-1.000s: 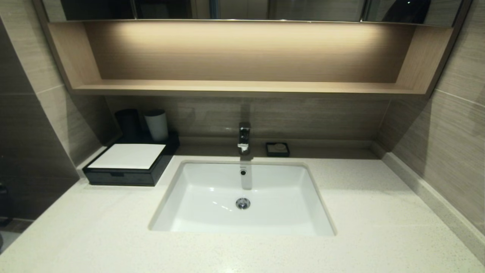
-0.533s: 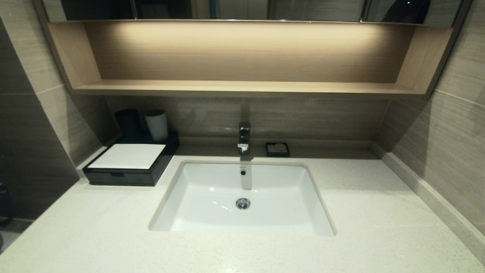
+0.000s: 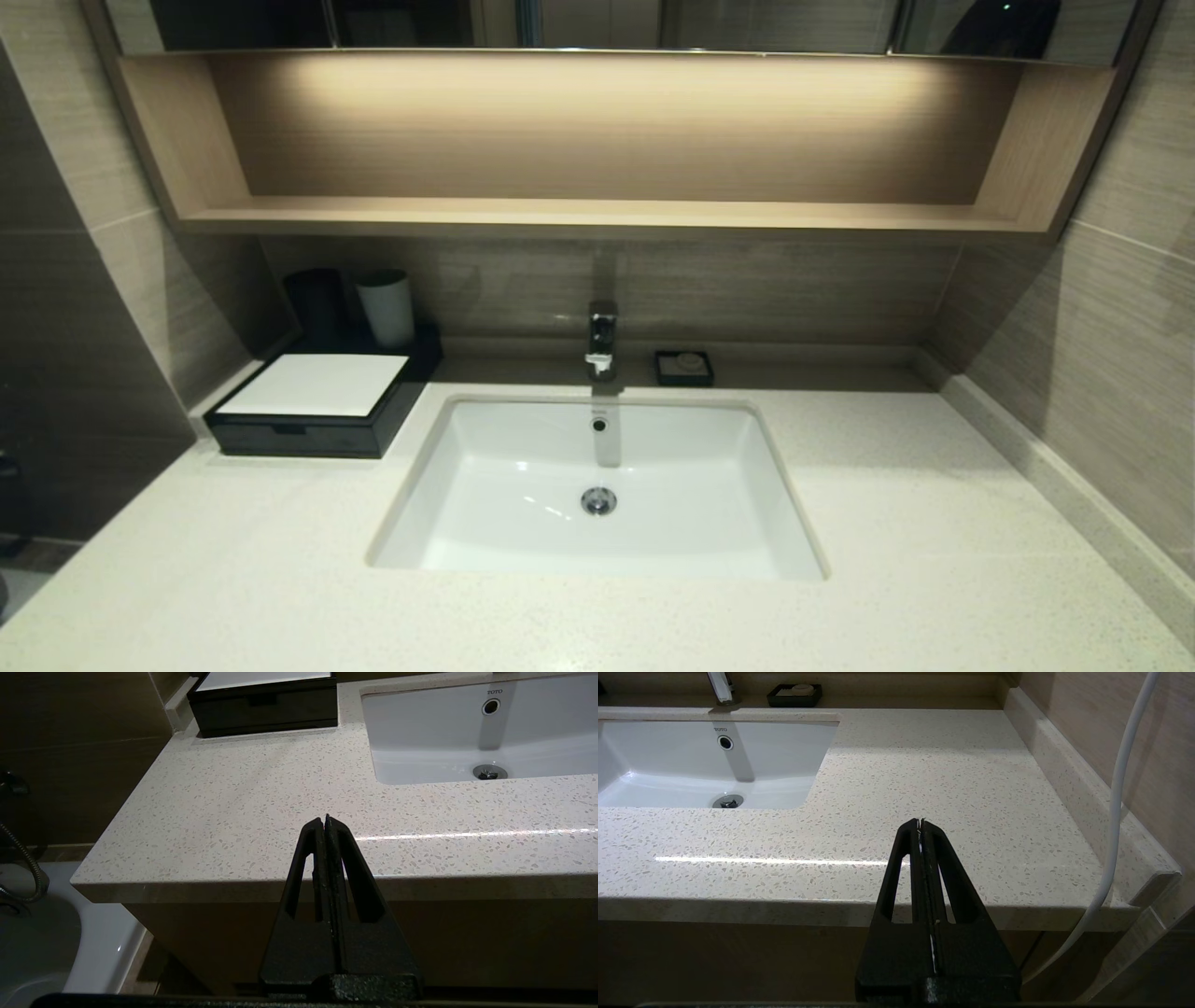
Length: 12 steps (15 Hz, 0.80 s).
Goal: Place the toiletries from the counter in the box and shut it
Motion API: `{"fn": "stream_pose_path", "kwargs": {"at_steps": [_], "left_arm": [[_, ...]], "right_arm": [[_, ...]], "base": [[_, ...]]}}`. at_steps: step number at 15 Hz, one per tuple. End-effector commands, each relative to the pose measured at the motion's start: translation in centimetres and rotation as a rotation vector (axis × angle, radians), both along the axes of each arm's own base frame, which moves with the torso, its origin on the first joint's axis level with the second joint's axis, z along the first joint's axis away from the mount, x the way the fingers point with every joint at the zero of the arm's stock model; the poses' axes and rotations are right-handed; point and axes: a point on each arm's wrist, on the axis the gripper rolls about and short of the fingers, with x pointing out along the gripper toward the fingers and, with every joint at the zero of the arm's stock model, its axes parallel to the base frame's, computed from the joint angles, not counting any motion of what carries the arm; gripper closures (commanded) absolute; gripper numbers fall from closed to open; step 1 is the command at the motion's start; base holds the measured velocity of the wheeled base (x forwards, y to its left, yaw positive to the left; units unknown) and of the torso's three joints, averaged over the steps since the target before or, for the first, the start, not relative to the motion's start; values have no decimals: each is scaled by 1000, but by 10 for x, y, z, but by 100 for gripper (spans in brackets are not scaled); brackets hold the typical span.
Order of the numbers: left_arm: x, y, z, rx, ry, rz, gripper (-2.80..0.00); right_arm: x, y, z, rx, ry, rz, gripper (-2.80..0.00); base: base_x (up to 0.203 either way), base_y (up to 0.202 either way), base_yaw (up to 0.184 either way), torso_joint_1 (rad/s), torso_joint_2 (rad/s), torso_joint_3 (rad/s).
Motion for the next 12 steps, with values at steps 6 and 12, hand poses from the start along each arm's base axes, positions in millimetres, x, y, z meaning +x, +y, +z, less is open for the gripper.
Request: {"fn": "stream_pose_path", "kwargs": {"at_steps": [6, 12], "left_arm": [[-4, 0, -2, -4, -58, -21, 0], [-7, 0, -3, -1, -94, -21, 0]], "right_arm": [[0, 0, 0, 0, 0, 0, 0], [0, 0, 0, 0, 2, 0, 0]], "base": [[0, 0, 0, 0, 0, 0], [0, 0, 0, 0, 0, 0]]}}
